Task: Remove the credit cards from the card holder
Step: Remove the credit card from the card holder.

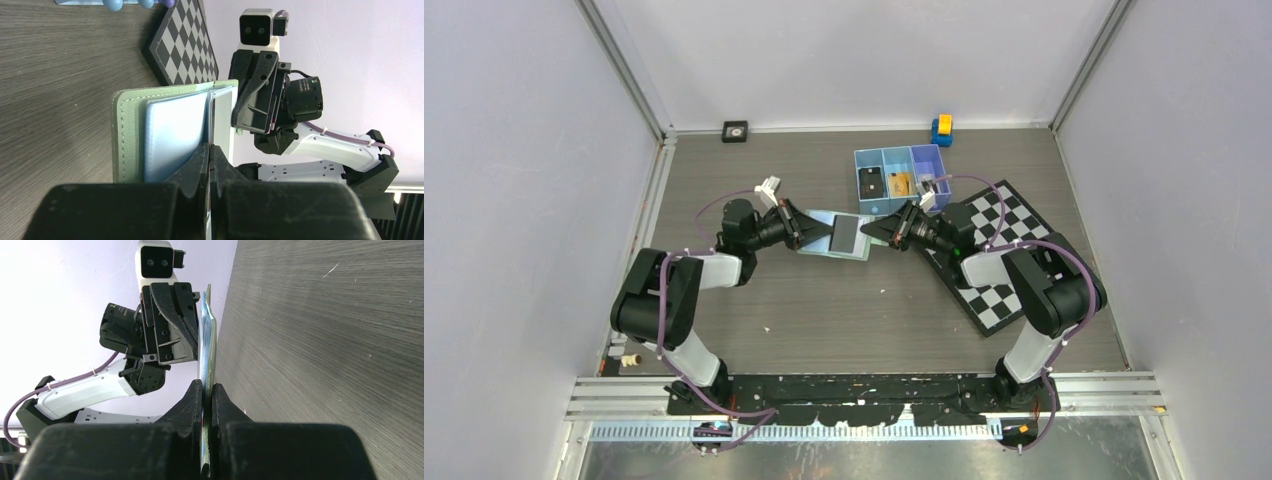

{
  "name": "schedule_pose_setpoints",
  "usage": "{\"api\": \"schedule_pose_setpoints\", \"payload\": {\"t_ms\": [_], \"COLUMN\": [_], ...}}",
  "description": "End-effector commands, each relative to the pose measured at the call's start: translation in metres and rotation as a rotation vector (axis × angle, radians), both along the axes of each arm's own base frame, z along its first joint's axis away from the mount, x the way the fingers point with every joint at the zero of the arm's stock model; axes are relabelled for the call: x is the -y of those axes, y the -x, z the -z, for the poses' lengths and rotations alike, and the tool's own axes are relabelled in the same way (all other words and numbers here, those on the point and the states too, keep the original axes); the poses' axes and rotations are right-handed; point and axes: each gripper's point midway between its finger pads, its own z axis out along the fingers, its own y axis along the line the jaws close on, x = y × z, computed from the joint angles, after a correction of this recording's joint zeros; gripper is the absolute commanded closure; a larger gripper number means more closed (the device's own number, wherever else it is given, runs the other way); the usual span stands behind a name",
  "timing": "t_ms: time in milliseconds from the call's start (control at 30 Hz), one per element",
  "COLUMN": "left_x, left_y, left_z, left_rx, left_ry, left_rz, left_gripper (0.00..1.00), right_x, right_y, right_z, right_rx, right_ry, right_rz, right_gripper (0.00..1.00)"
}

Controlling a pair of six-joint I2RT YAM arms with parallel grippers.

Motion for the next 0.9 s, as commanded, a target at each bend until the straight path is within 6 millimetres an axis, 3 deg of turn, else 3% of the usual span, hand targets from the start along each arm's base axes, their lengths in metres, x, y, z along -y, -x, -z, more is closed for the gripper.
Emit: {"api": "schedule_pose_setpoints", "payload": {"t_ms": [0, 133, 300, 467, 533, 700, 867], "left_x": [0.001, 0.007, 0.008, 0.009, 0.01, 0.009, 0.001], "left_y": [0.001, 0.004, 0.004, 0.004, 0.003, 0.002, -0.001], "left_z": [-0.02, -0.03, -0.031, -0.031, -0.029, -0.028, -0.022], "left_rx": [0.083, 0.116, 0.107, 0.104, 0.096, 0.092, 0.081], "left_ry": [0.027, 0.072, 0.09, 0.117, 0.125, 0.122, 0.082], "left_rz": [0.025, 0.048, 0.049, 0.055, 0.058, 0.053, 0.017], "left_gripper": [1.0, 1.0, 1.0, 1.0, 1.0, 1.0, 1.0], "right_x": [0.001, -0.004, -0.017, -0.028, -0.029, -0.028, -0.017], "right_y": [-0.003, -0.001, 0.007, 0.012, 0.011, 0.012, 0.007], "right_z": [-0.026, -0.029, -0.029, -0.024, -0.024, -0.027, -0.025], "right_rx": [0.077, 0.084, 0.091, 0.087, 0.089, 0.095, 0.099], "right_ry": [-0.059, -0.107, -0.111, -0.09, -0.091, -0.082, -0.043], "right_rz": [-0.006, -0.03, -0.077, -0.112, -0.113, -0.113, -0.062], "right_gripper": [0.82, 0.66, 0.57, 0.55, 0.65, 0.98, 1.0]}}
